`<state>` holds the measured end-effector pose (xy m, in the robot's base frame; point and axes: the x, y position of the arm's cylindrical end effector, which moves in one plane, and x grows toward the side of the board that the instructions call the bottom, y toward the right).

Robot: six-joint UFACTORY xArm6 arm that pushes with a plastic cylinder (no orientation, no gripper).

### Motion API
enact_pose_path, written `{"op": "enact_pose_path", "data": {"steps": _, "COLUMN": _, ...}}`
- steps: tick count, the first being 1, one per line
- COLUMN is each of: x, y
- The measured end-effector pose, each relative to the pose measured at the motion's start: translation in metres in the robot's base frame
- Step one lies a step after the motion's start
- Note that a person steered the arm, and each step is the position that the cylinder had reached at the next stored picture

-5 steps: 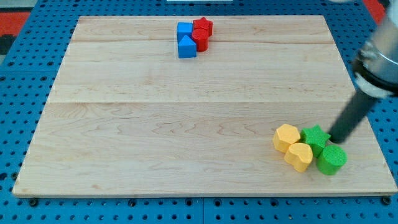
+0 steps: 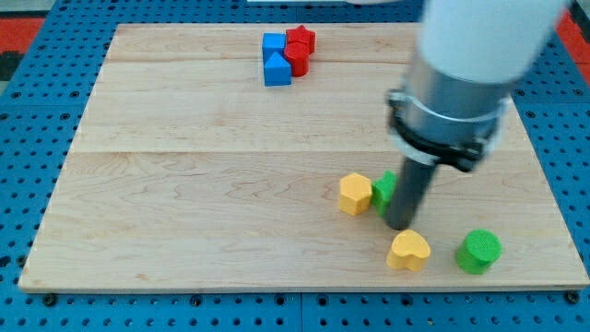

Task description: Separate all yellow and green blocks from each other

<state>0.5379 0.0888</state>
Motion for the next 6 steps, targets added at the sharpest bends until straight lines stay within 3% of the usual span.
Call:
{"op": "enact_pose_path", "data": {"steps": 1, "x": -0.046, "y": -0.004}}
{"op": "enact_pose_path", "data": {"steps": 2, "x": -0.060, "y": 0.050}}
{"op": "enact_pose_path", "data": {"steps": 5, "x": -0.073, "y": 0.086}}
{"op": "enact_pose_path", "data": {"steps": 6, "x": -0.079, "y": 0.068}}
